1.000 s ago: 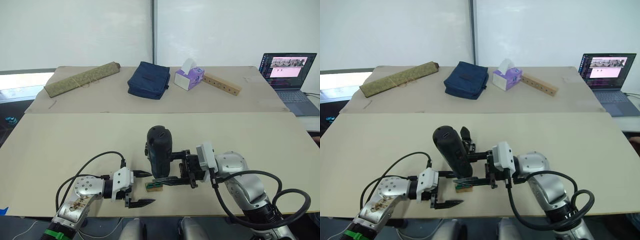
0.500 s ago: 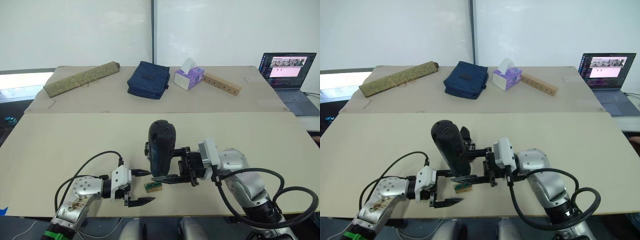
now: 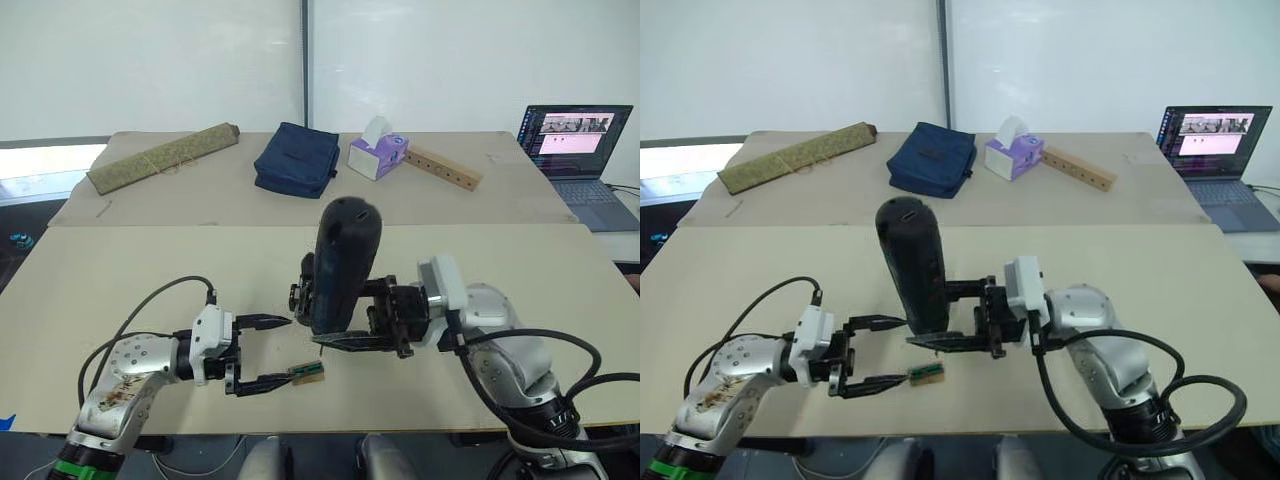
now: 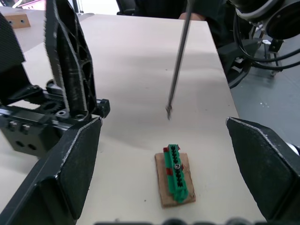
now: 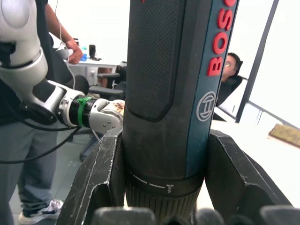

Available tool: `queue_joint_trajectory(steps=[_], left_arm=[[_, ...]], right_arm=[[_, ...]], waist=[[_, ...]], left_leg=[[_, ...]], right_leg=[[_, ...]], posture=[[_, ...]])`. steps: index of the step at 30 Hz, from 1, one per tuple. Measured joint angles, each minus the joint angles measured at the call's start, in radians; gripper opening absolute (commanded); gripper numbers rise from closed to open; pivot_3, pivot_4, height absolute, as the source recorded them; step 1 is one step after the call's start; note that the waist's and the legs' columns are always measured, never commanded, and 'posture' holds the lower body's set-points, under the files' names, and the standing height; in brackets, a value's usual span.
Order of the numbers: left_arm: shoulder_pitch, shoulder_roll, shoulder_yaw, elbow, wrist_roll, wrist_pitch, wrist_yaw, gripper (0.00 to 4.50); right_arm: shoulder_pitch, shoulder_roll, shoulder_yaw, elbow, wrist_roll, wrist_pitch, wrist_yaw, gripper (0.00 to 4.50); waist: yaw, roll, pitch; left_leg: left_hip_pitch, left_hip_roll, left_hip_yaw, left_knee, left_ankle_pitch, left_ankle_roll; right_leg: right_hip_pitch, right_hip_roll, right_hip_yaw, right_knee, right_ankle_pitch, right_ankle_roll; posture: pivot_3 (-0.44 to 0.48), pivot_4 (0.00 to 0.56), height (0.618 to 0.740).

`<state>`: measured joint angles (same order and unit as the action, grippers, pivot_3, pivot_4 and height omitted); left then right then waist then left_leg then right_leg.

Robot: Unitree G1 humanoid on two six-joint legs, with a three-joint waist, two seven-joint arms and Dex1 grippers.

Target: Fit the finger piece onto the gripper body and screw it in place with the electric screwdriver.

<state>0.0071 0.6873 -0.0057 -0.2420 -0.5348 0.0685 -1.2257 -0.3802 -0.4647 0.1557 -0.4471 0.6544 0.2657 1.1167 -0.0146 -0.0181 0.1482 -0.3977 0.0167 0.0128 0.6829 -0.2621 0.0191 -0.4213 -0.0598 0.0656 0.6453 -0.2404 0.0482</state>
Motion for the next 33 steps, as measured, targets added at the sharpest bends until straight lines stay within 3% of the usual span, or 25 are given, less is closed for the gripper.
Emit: queue_joint_trajectory(steps=[13, 33], left_arm=[[0.016, -0.037, 0.141, 0.15, -0.06, -0.003, -0.028, 4.5], [-0.249, -0.057, 0.159, 0.273, -0.093, 0.09, -0.042, 4.5]], right_arm=[[-0.087, -0.045, -0.105, 0.049, 0.076, 0.051, -0.013, 1.95], [-0.287, 0.018, -0.111, 0.275, 0.066, 0.049, 0.015, 1.95]], waist=[[0.0, 0.0, 0.0], [-0.001, 0.0, 0.0]], left_leg=[[0.0, 0.0, 0.0, 0.0, 0.0, 0.0], [-0.001, 0.0, 0.0, 0.0, 0.0, 0.0]], right_leg=[[0.0, 0.0, 0.0, -0.001, 0.0, 0.0], [-0.001, 0.0, 0.0, 0.0, 0.0, 0.0]], posture=[[0.0, 0.15, 0.74], [0.0, 0.15, 0.74]])
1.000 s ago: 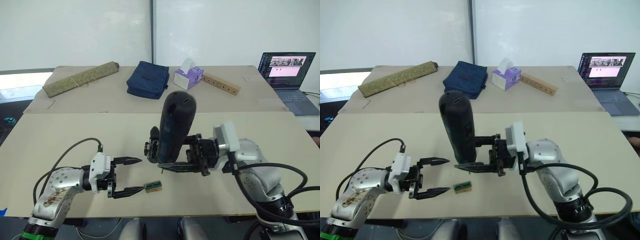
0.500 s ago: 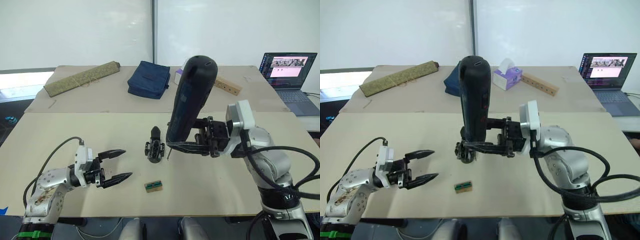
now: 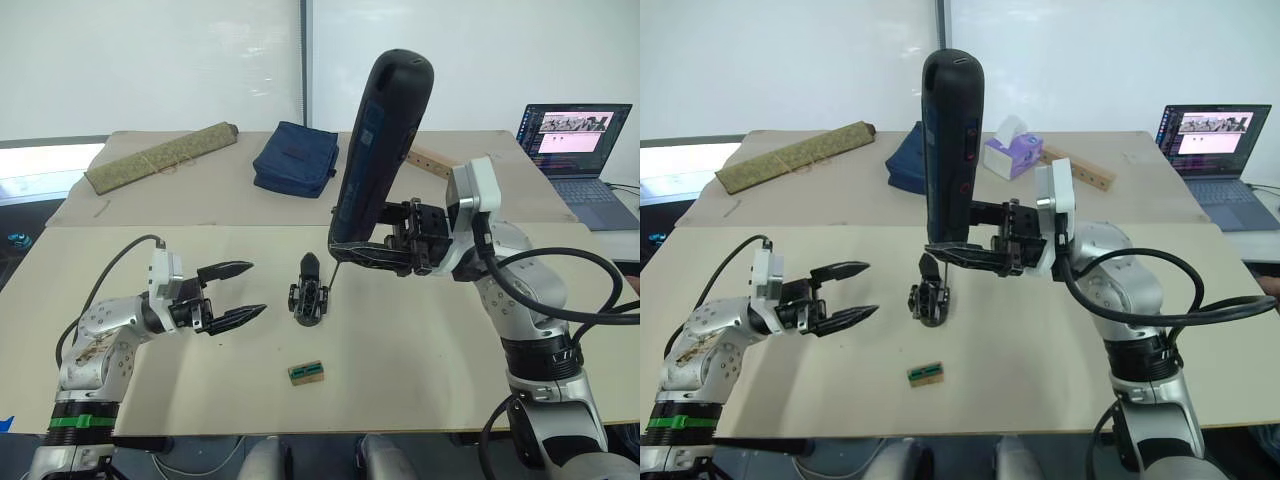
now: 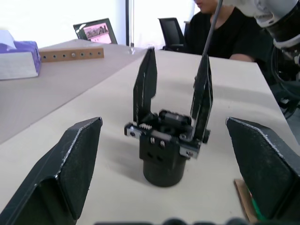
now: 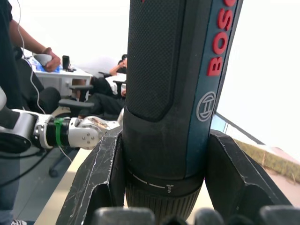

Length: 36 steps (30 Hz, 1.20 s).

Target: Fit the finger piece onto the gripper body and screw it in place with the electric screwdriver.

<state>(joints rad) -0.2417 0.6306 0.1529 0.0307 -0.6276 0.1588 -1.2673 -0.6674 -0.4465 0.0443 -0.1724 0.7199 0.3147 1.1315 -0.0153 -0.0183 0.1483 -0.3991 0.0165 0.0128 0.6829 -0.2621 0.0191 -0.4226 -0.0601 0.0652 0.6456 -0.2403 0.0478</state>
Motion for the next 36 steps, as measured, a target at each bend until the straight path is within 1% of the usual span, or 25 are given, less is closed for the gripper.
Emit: queue_joint_trajectory(steps=[9, 14, 24, 36], left_arm=[[-0.02, -0.011, -0.011, -0.004, 0.003, 0.021, 0.0, 4.5], [-0.02, -0.018, -0.031, -0.004, 0.04, 0.018, 0.005, 4.5], [-0.02, -0.054, -0.091, -0.005, 0.113, -0.022, 0.032, 4.5], [-0.017, -0.073, -0.108, 0.008, 0.156, -0.084, 0.038, 4.5]], right_arm=[[-0.081, 0.066, 0.001, 0.024, -0.001, 0.004, -0.047, 1.95], [-0.087, 0.094, 0.016, 0.049, -0.016, 0.021, -0.066, 1.95], [-0.094, 0.123, 0.061, 0.137, -0.088, 0.024, -0.037, 1.95], [-0.094, 0.164, 0.068, 0.182, -0.122, 0.02, 0.007, 1.95]], waist=[[-0.001, 0.0, 0.0], [-0.001, 0.0, 0.0], [-0.001, 0.0, 0.0], [-0.001, 0.0, 0.0]], left_leg=[[0.0, 0.0, 0.0, 0.0, 0.0, 0.0], [0.0, 0.0, 0.0, 0.0, 0.0, 0.0], [0.0, 0.0, 0.0, 0.0, 0.0, 0.0], [0.0, 0.0, 0.0, 0.0, 0.0, 0.0]], right_leg=[[-0.001, 0.0, 0.0, 0.001, 0.0, 0.0], [-0.001, 0.0, 0.0, 0.001, 0.0, 0.0], [-0.001, 0.0, 0.0, 0.001, 0.0, 0.0], [-0.001, 0.0, 0.0, 0.001, 0.0, 0.0]], posture=[[0.0, 0.15, 0.74], [0.0, 0.15, 0.74], [0.0, 0.15, 0.74], [0.0, 0.15, 0.74]])
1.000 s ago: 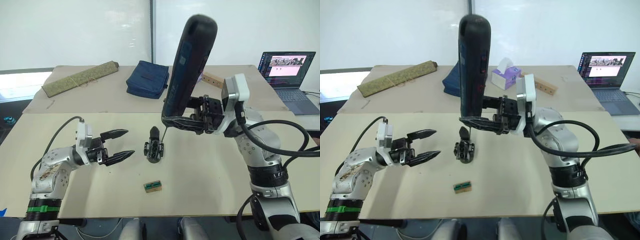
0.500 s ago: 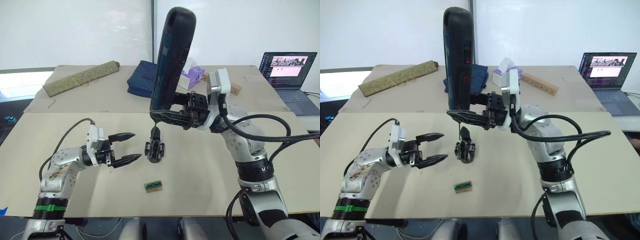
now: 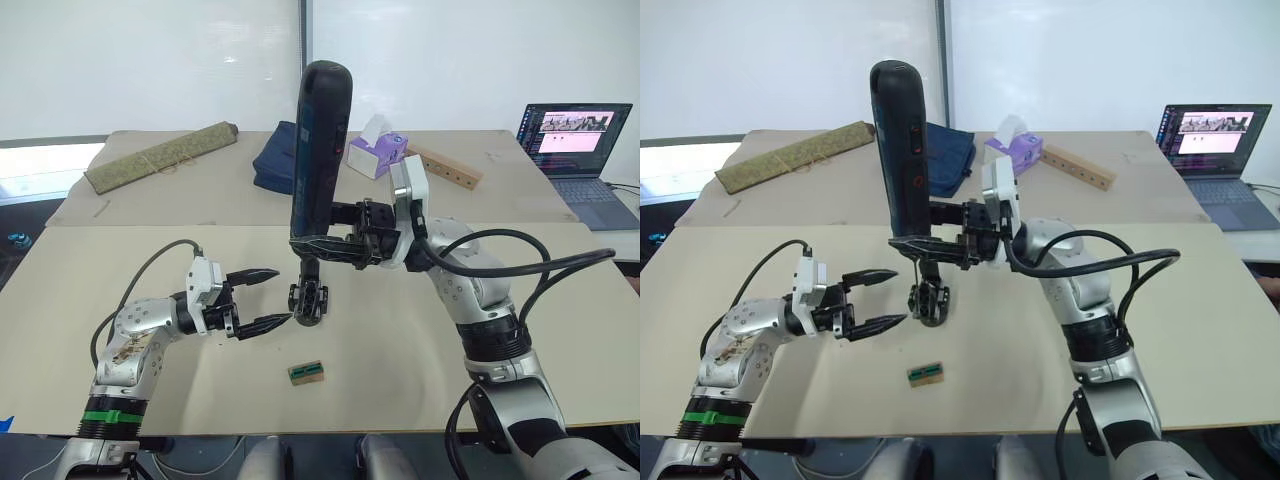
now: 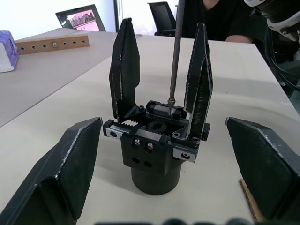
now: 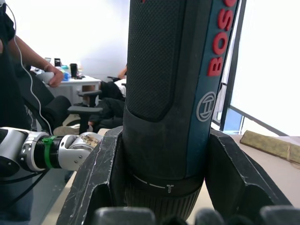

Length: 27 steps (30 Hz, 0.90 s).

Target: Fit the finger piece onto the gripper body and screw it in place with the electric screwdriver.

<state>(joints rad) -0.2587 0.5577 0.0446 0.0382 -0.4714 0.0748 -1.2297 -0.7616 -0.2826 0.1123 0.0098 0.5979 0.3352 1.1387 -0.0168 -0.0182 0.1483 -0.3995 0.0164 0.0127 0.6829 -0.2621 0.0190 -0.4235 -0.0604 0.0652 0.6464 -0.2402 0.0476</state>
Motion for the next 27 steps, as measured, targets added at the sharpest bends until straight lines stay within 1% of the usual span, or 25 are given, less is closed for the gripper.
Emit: queue_joint_trajectory(steps=[13, 27], left_arm=[[0.0, -0.008, -0.025, 0.014, 0.037, -0.012, 0.017, 4.5], [0.008, -0.009, -0.025, 0.014, 0.038, -0.011, 0.027, 4.5]], right_arm=[[0.0, 0.02, 0.017, 0.001, -0.028, -0.001, 0.009, 1.95], [0.003, 0.024, 0.022, 0.001, -0.03, -0.001, 0.009, 1.95]], waist=[[0.0, 0.0, 0.0], [-0.001, 0.0, 0.0]], left_leg=[[0.0, 0.0, 0.0, 0.0, 0.0, 0.0], [0.0, 0.0, 0.0, 0.0, 0.0, 0.0]], right_leg=[[0.0, 0.0, 0.0, 0.0, 0.0, 0.0], [0.0, 0.0, 0.0, 0.0, 0.0, 0.0]], posture=[[0.0, 0.15, 0.74], [0.0, 0.15, 0.74]])
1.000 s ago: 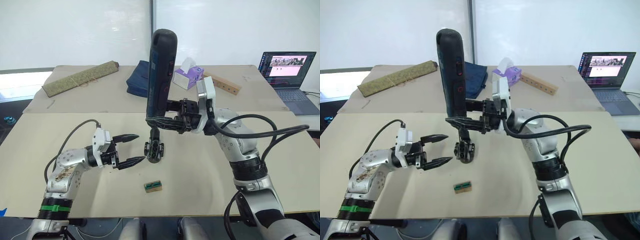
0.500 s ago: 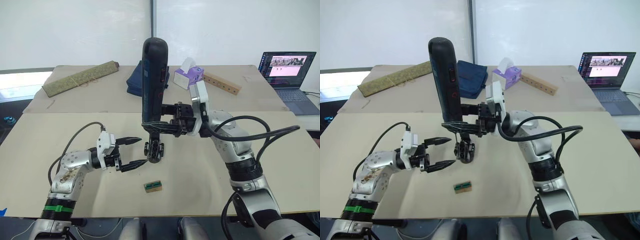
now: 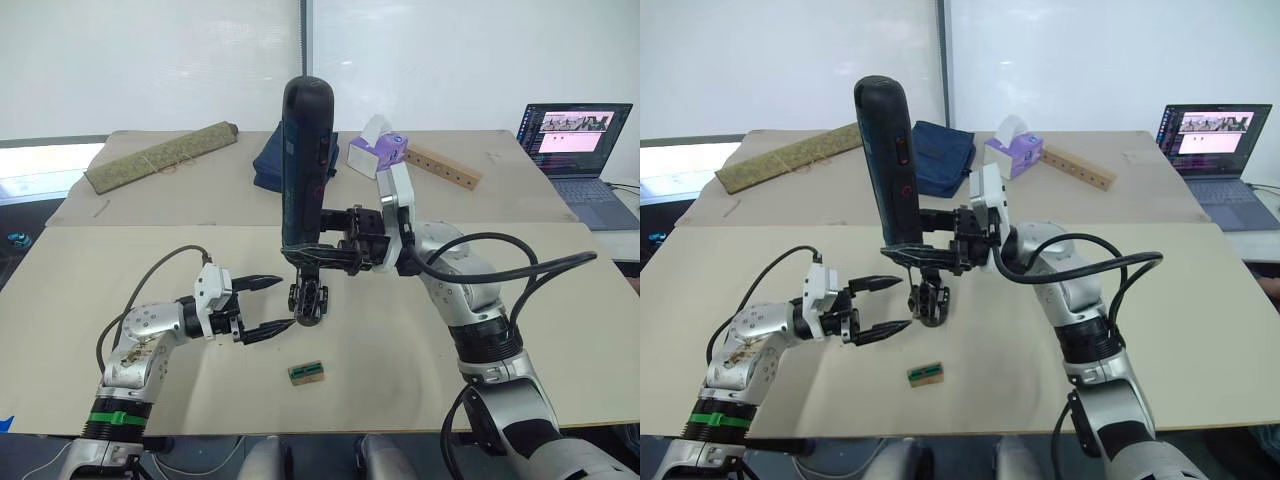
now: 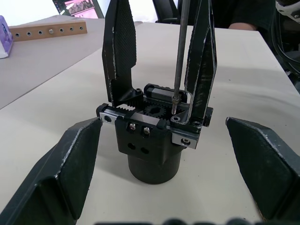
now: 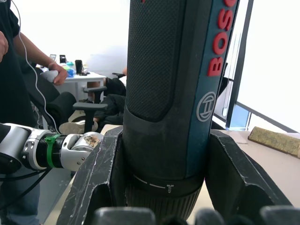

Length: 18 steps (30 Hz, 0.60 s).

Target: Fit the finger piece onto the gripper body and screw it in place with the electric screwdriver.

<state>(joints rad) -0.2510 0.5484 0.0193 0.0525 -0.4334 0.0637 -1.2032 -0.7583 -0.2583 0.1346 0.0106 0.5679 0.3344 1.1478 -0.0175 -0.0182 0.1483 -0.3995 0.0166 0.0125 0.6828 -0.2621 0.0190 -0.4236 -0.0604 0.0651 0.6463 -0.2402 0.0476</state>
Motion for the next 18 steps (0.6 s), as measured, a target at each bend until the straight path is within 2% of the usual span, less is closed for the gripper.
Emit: queue_joint_trajectory(steps=[18], left_arm=[[0.014, 0.0, -0.005, 0.0, 0.001, 0.0, 0.0, 4.5]], right_arm=[[0.018, -0.004, 0.004, 0.0, -0.013, 0.0, 0.0, 1.95]], waist=[[0.0, 0.0, 0.0]], left_leg=[[0.0, 0.0, 0.0, 0.0, 0.0, 0.0]], right_leg=[[0.0, 0.0, 0.0, 0.0, 0.0, 0.0]], posture=[[0.0, 0.15, 0.74]])
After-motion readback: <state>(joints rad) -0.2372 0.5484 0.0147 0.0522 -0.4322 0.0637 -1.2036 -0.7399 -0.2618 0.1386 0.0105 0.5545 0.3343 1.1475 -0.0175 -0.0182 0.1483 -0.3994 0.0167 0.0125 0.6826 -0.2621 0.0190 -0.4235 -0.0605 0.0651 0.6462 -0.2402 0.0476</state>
